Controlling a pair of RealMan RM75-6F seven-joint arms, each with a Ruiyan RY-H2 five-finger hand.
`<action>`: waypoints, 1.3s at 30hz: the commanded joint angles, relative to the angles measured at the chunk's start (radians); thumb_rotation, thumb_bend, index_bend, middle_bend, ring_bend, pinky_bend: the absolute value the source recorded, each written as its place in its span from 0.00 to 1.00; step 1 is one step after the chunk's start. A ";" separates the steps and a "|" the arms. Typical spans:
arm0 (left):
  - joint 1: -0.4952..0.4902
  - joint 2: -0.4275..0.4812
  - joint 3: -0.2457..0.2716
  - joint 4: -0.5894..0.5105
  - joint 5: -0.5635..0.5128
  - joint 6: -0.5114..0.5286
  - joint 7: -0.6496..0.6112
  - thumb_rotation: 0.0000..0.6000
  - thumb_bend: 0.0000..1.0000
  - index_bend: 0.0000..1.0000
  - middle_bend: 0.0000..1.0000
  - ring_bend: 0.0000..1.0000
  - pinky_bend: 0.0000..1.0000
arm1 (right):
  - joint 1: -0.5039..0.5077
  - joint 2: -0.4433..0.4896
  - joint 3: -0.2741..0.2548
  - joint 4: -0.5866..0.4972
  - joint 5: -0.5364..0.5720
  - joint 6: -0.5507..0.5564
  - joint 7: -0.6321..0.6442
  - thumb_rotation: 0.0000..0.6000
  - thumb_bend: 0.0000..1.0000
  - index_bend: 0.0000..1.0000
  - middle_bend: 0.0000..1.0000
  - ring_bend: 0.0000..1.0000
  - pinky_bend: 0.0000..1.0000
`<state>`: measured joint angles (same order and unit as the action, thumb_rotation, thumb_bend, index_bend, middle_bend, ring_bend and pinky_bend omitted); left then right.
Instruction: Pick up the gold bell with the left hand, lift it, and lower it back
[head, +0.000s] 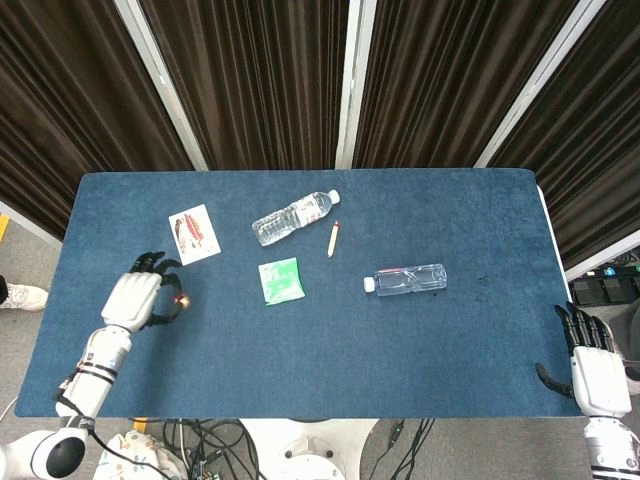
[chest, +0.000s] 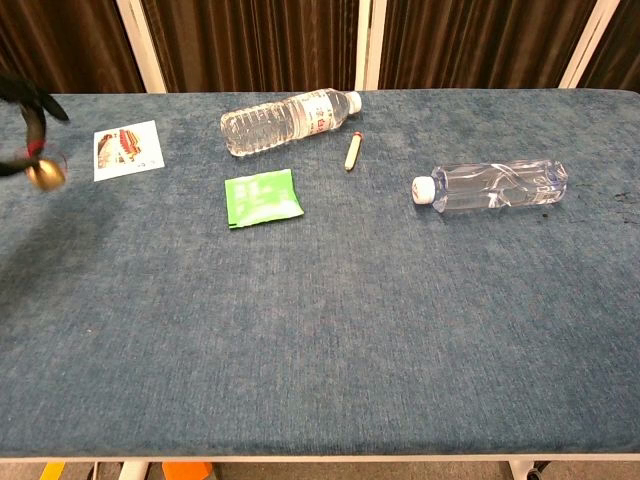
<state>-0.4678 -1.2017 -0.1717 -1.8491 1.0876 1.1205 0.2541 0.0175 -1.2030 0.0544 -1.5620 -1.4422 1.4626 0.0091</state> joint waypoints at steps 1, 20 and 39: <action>0.008 -0.004 0.006 0.018 0.081 -0.022 0.004 1.00 0.39 0.72 0.18 0.04 0.02 | 0.002 -0.001 0.000 -0.003 -0.004 0.000 -0.001 1.00 0.17 0.00 0.00 0.00 0.00; -0.008 -0.094 0.048 0.112 0.091 -0.051 -0.063 1.00 0.39 0.72 0.18 0.04 0.02 | -0.001 0.006 -0.001 -0.008 -0.005 0.005 -0.001 1.00 0.17 0.00 0.00 0.00 0.00; -0.029 -0.258 0.063 0.270 0.035 -0.072 -0.048 1.00 0.39 0.72 0.18 0.04 0.02 | -0.004 0.007 -0.003 0.001 -0.001 0.003 0.013 1.00 0.17 0.00 0.00 0.00 0.00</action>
<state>-0.4937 -1.4518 -0.1101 -1.5866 1.1275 1.0523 0.2021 0.0135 -1.1962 0.0520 -1.5615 -1.4438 1.4665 0.0219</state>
